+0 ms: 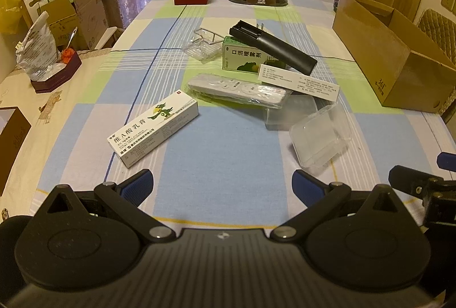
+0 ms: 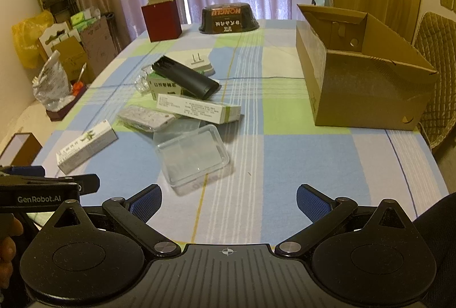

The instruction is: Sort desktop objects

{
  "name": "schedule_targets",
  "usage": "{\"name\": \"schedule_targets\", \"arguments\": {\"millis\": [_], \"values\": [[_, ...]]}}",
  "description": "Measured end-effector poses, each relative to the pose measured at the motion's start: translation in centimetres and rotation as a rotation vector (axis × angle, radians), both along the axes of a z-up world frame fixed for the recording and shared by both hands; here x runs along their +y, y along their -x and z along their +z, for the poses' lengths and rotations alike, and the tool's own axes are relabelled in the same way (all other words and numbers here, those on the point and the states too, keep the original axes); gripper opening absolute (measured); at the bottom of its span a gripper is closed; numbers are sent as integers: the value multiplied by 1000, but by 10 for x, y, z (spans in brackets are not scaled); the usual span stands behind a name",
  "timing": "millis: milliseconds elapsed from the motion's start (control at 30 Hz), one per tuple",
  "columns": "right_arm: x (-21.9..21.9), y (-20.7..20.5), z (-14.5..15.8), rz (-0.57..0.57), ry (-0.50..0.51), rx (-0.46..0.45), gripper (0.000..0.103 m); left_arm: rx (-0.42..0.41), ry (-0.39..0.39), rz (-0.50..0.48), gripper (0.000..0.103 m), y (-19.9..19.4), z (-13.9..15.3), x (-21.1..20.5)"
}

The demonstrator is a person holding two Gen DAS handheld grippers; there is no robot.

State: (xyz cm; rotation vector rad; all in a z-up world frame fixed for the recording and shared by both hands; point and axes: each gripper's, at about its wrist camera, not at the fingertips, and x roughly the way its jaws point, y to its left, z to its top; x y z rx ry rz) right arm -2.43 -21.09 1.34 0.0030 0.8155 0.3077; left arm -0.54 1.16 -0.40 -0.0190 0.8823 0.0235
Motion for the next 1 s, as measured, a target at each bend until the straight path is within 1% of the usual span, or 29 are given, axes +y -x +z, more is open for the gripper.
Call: {"name": "schedule_targets", "arguments": {"millis": [67,200,300,500,567,633,700,767,900,1000], "values": [[-1,0,3,3,-18,-12,103,-1,13,8,102,-1,2,3],[-5,2,15,10,-71,-85,103,-9,19,18,102,-4,8,8],[-5,-1,20,19,-84,-125,103,-15,17,25,102,-8,12,14],[10,-19,23,75,-14,-132,103,-27,14,28,102,-24,22,34],[16,-25,21,103,14,-121,103,-24,-18,17,102,-33,25,43],[23,-31,14,141,56,-94,103,-22,-57,-18,102,-41,27,50],[31,-35,6,181,101,-85,103,-6,-107,-76,102,-51,26,55],[37,-39,-3,217,115,-73,103,3,-159,-139,102,-58,23,58],[46,-52,-25,254,155,-21,103,17,-261,-267,102,-69,9,59],[53,-59,-38,302,184,-5,103,41,-268,-315,102,-77,-4,63]]}}
